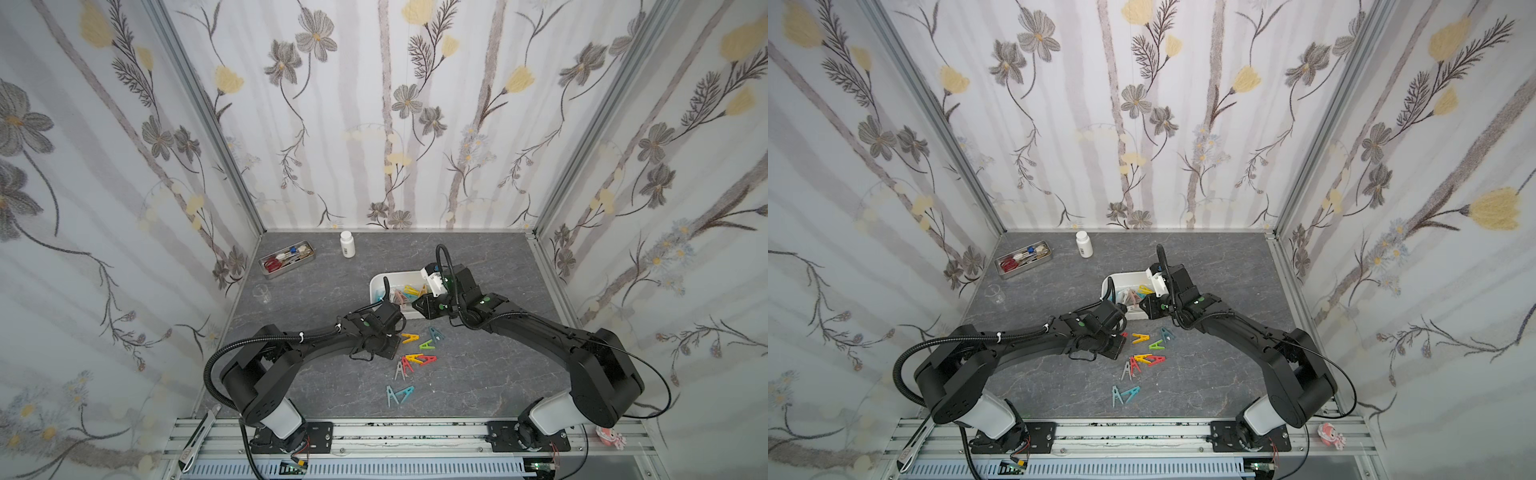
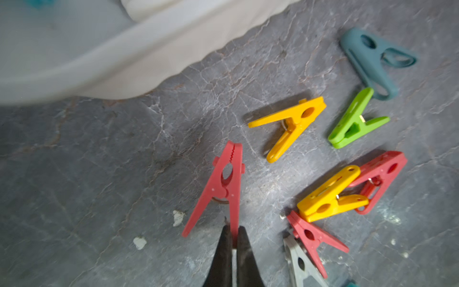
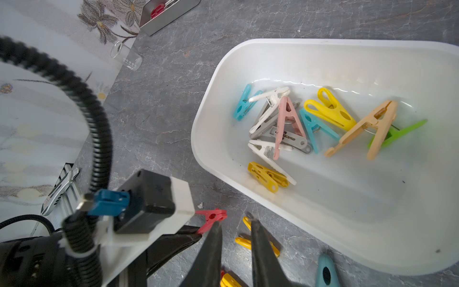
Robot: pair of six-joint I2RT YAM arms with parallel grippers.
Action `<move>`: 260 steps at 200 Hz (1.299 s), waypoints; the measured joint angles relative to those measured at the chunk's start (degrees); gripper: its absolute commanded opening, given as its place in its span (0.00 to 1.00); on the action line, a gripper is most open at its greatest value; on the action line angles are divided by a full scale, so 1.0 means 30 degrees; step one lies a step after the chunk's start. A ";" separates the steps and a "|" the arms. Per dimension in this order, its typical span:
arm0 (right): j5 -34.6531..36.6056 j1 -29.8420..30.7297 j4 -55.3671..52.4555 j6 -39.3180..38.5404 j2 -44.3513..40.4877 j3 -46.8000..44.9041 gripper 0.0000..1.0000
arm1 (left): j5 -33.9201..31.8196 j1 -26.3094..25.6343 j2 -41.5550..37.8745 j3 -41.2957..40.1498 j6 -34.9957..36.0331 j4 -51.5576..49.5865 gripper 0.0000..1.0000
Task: Put the clothespins into the storage box
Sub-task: Pick up the clothespin from the center of the board, then place the clothespin in the storage box.
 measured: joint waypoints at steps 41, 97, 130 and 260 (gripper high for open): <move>0.0087 0.0117 -0.0007 0.0051 -0.1173 -0.0415 0.24 | 0.0568 0.0131 -0.2543 -0.0204 -0.0838 -0.0240 0.04; 0.0095 0.0138 -0.0583 -0.0175 -0.1683 -0.0838 0.24 | 0.1392 0.1880 -0.4051 0.1472 -0.1676 -0.0481 0.03; 0.0291 0.0131 -0.1129 -0.0306 -0.2958 -0.1953 0.25 | 0.1668 0.2929 -0.1880 0.3861 -0.1705 -0.0211 0.03; 0.1945 0.0131 -0.1851 0.0721 -0.6135 -0.6484 0.27 | 0.2310 0.5158 0.4947 0.7045 -0.1996 0.2164 0.03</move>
